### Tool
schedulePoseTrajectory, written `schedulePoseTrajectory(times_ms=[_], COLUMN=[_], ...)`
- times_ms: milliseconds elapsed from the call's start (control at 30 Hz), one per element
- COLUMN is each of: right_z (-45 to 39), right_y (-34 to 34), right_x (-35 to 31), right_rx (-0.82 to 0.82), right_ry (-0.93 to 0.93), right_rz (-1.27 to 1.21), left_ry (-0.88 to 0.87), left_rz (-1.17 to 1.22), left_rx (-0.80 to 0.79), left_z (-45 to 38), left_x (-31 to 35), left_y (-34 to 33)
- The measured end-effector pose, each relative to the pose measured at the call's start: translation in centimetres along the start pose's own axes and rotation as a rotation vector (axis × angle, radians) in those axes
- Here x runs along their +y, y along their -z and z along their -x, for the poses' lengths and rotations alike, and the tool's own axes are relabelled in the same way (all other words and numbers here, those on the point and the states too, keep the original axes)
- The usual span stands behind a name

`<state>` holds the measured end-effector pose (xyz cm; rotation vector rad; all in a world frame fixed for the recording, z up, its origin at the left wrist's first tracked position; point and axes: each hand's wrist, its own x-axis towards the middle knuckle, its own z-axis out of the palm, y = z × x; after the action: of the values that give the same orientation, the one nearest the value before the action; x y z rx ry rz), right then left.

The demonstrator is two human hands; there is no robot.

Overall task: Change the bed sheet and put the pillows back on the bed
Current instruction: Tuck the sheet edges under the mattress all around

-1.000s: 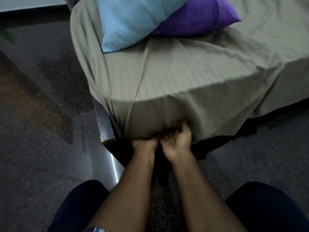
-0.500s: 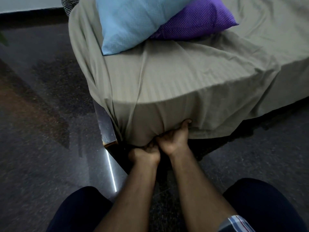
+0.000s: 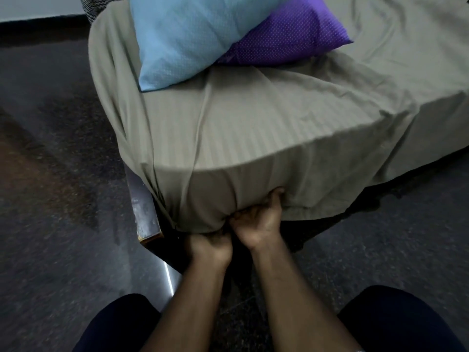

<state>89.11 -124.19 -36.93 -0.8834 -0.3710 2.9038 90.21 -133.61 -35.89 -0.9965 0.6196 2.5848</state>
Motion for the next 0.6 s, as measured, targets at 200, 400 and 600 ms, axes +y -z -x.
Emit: schedulePoseTrajectory(times_ms=[200,400,600], right_z=[0.0,1.0,2.4], right_y=[-1.2,-0.8,0.5], right_x=[1.0,-0.1,0.6], right_rx=[0.025,0.012,0.229], right_ry=[0.077,0.002,0.110], right_rz=[-0.084,0.013,0.217], left_ry=[-0.098,-0.116,-0.083], left_rz=[-0.001,0.203,0.266], left_rx=[0.116,0.192,0.160], left_z=[2.6,0.2,-1.0], left_x=[-0.1,0.0,-0.3], left_y=[2.0,-1.3,-2.3])
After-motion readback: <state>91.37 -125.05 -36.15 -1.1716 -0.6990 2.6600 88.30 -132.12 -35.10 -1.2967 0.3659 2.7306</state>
